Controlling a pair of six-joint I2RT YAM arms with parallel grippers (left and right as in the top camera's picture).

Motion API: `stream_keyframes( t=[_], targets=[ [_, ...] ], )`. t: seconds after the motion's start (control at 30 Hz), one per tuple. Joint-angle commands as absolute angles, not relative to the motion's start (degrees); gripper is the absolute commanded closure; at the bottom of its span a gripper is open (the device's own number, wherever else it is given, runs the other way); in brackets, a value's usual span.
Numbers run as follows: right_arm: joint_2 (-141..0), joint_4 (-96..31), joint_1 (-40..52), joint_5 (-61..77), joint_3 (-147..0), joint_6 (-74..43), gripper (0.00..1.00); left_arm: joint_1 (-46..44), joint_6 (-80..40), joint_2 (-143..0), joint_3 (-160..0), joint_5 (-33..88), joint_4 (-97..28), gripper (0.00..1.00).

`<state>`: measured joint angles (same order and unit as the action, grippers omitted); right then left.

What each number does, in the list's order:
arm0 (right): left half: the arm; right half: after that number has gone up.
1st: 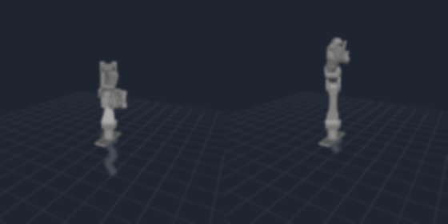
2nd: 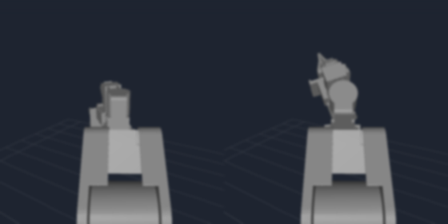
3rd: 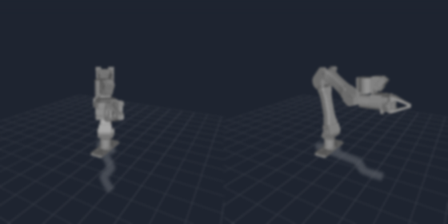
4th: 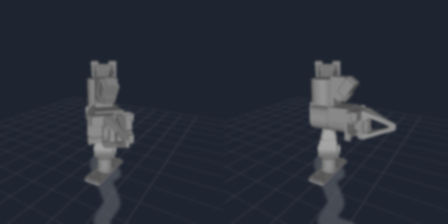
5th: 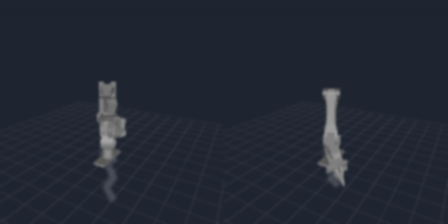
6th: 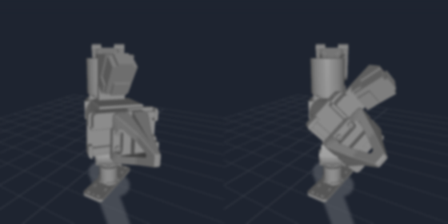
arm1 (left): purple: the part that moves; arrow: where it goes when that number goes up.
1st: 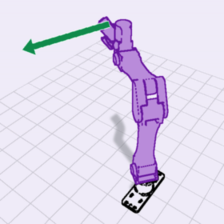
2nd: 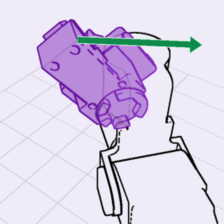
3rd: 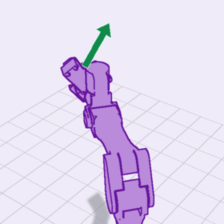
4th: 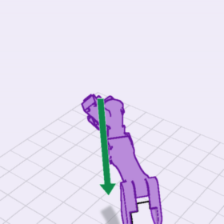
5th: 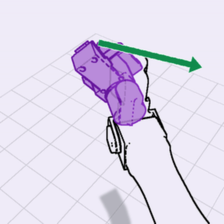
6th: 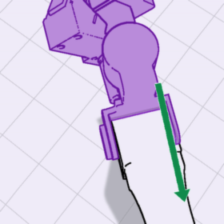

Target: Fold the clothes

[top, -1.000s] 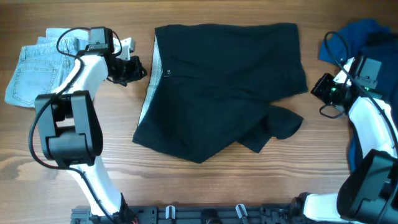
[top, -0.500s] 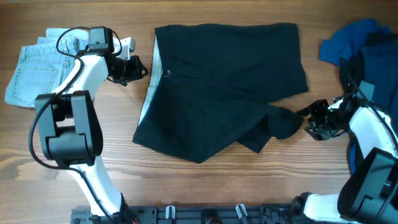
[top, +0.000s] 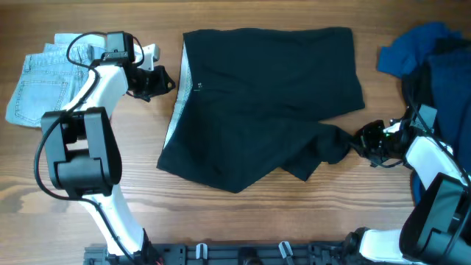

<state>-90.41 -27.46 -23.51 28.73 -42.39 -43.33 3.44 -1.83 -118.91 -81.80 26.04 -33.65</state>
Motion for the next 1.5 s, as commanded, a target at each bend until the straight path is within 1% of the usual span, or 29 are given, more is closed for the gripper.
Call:
stream_keyframes(
  t=[0.0, 0.1, 0.2, 0.37, 0.47, 0.6, 0.63, 0.7, 0.73, 0.77, 0.8, 0.83, 0.9, 0.93, 0.97, 1.03, 1.13, 1.17, 1.23, 1.27, 1.3, 1.33, 1.37, 1.47],
  targets=[
    [-90.00, -25.87, -23.49, 30.09, -42.37, -41.34, 0.96, 3.51, -1.91, -117.30, -82.15, 26.50, -33.67, 0.74],
    [-90.00, -24.18, -23.51, 30.09, -42.89, -37.54, 0.96, 3.51, -1.91, -117.30, -82.15, 26.50, -33.65, 0.73],
    [-90.00, -22.94, -23.66, 29.87, -44.91, -36.67, 0.96, 3.51, -1.91, -117.30, -82.15, 26.50, -33.65, 0.73],
    [-90.17, -19.00, -23.64, 24.77, -48.07, -33.80, 0.96, 3.51, -1.91, -117.30, -82.15, 26.48, -33.21, 0.74],
    [-92.03, -15.35, -23.64, 21.45, -48.07, -28.25, 0.96, 3.51, -1.91, -117.30, -82.15, 26.50, -32.97, 0.74],
    [-93.03, -13.43, -23.64, 23.16, -48.27, -22.48, 0.96, 3.51, -1.93, -117.30, -82.15, 26.52, -32.51, 0.74],
    [-93.03, -14.41, -23.64, 23.16, -48.75, -20.86, 0.96, 3.51, -1.93, -117.30, -82.15, 26.55, -32.25, 0.74],
    [-93.01, -24.80, -23.64, 23.11, -54.06, -16.49, 0.96, 3.51, -1.93, -117.27, -82.17, 26.52, -32.12, 0.74],
    [-93.01, -30.68, -23.64, 23.20, -56.80, -17.04, 0.74, 3.51, -1.93, -117.27, -82.17, 26.52, -32.10, 0.74],
    [-93.01, -36.03, -23.64, 23.90, -58.83, -19.16, 0.46, 3.51, -1.93, -117.27, -82.17, 26.52, -32.12, 0.73],
    [-93.01, -39.81, -23.64, 25.23, -59.68, -21.28, 0.35, 3.51, -1.93, -117.27, -82.17, 26.52, -32.12, 0.73],
    [-93.01, -43.59, -23.64, 27.07, -59.51, -23.53, 0.31, 3.51, -1.93, -117.27, -82.17, 26.52, -32.10, 0.73],
    [-93.03, -46.28, -23.64, 27.05, -57.87, -26.30, 0.31, 3.51, -1.93, -117.27, -82.17, 26.52, -32.10, 0.73],
    [-93.03, -45.54, -23.59, 27.07, -55.66, -27.92, 0.32, 3.51, -1.91, -117.27, -82.17, 26.52, -32.10, 0.73],
    [-93.03, -44.05, -23.59, 27.07, -53.58, -29.89, 0.35, 3.51, -1.91, -117.27, -82.17, 26.52, -32.10, 0.72],
    [-93.03, -37.15, -23.59, 30.11, -49.54, -31.88, 0.41, 3.51, -1.91, -117.27, -82.17, 26.50, -32.12, 0.71],
    [-93.03, -31.53, -23.59, 30.50, -45.47, -35.22, 0.43, 3.51, -1.91, -117.27, -82.17, 26.52, -32.12, 0.70],
    [-93.01, -29.10, -23.59, 30.57, -44.42, -36.14, 0.46, 3.51, -1.91, -117.27, -82.17, 26.50, -32.12, 0.70],
    [-93.01, -25.41, -23.59, 32.71, -43.94, -36.36, 0.56, 3.51, -1.91, -117.27, -82.17, 26.50, -32.12, 0.70],
    [-93.01, -24.14, -23.59, 33.56, -43.94, -37.80, 0.63, 3.51, -1.91, -117.27, -82.17, 26.50, -32.14, 0.69],
    [-93.01, -23.83, -23.59, 33.56, -43.94, -38.13, 0.73, 3.51, -1.91, -117.27, -82.17, 26.50, -32.14, 0.69],
    [-93.01, -23.70, -23.59, 33.54, -43.94, -38.09, 0.89, 3.51, -1.91, -117.27, -82.15, 26.48, -32.14, 0.69],
    [-93.01, -23.40, -23.59, 33.52, -43.94, -37.89, 0.96, 3.51, -1.91, -117.27, -82.15, 26.48, -32.12, 0.69],
    [-93.01, -20.51, -23.62, 32.49, -44.29, -32.45, 0.96, 3.51, -1.91, -117.27, -82.15, 25.65, -32.10, 0.69]
  ],
)
